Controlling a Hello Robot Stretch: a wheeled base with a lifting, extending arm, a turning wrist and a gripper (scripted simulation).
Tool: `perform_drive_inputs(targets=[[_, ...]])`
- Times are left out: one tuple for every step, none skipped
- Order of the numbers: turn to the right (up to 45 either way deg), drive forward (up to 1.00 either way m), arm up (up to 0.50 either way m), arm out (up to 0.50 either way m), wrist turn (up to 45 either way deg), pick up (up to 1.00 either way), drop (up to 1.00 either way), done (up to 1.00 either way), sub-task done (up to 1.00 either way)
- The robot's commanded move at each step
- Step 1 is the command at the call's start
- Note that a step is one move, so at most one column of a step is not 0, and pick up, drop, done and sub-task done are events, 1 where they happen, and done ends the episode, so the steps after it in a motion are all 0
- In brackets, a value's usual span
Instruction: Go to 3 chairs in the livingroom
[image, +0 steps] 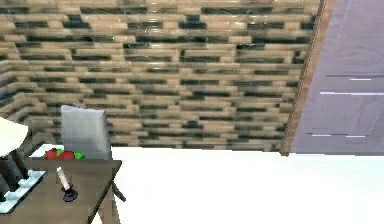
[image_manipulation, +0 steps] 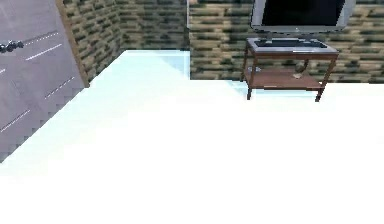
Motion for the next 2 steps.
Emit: perform_drive_inputs(targets=[[6.0, 0.00, 0.00, 0.00, 0.0, 0.00, 0.00, 0.00, 0.00], [0.0, 0.50, 0.00, 0.00, 0.0, 0.00, 0.00, 0.00, 0.00]])
